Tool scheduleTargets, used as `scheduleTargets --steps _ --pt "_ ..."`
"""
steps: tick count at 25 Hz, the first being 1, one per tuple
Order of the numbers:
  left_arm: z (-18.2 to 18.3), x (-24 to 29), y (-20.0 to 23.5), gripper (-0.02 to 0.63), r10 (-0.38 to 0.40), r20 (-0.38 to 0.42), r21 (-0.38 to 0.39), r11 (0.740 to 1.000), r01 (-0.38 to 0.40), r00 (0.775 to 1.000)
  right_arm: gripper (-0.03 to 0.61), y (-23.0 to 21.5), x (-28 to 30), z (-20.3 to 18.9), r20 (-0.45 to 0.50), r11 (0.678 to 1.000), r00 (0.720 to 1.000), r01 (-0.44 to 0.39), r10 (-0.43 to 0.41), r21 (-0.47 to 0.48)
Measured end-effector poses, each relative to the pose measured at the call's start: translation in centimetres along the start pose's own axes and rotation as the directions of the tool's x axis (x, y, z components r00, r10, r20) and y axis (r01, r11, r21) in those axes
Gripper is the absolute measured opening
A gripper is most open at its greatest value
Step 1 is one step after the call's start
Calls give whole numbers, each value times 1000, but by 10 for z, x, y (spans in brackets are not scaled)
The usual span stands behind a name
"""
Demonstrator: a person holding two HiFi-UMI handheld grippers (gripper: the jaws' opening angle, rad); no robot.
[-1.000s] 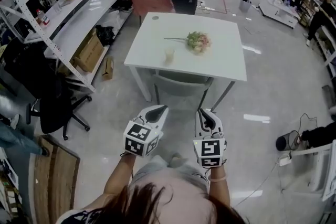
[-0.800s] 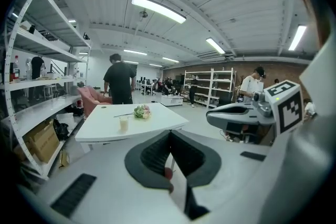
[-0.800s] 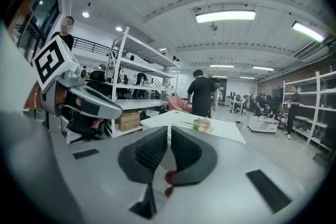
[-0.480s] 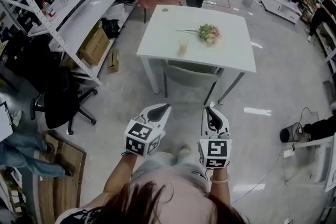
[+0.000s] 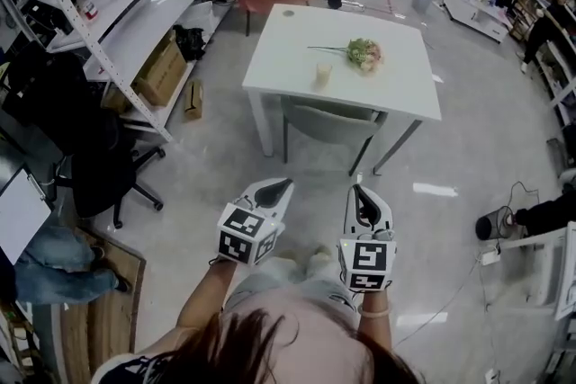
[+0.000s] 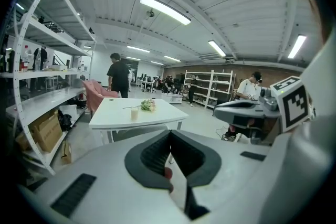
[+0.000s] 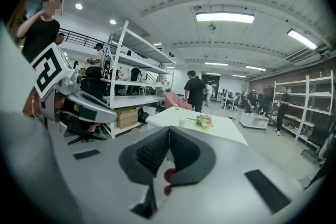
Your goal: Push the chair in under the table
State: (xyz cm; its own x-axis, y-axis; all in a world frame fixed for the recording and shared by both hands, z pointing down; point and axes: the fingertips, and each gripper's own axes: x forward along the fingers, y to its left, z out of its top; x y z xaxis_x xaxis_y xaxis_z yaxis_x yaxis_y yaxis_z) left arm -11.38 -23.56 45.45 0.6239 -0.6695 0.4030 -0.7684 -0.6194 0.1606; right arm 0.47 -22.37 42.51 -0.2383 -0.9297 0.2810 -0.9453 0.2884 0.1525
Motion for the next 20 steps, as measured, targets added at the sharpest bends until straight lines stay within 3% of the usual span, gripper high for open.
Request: scheduleTargets --steps 20 --pt "9 25 -43 9 51 23 -19 999 -51 998 23 -37 -10 -10 20 998 997 -69 69 -7"
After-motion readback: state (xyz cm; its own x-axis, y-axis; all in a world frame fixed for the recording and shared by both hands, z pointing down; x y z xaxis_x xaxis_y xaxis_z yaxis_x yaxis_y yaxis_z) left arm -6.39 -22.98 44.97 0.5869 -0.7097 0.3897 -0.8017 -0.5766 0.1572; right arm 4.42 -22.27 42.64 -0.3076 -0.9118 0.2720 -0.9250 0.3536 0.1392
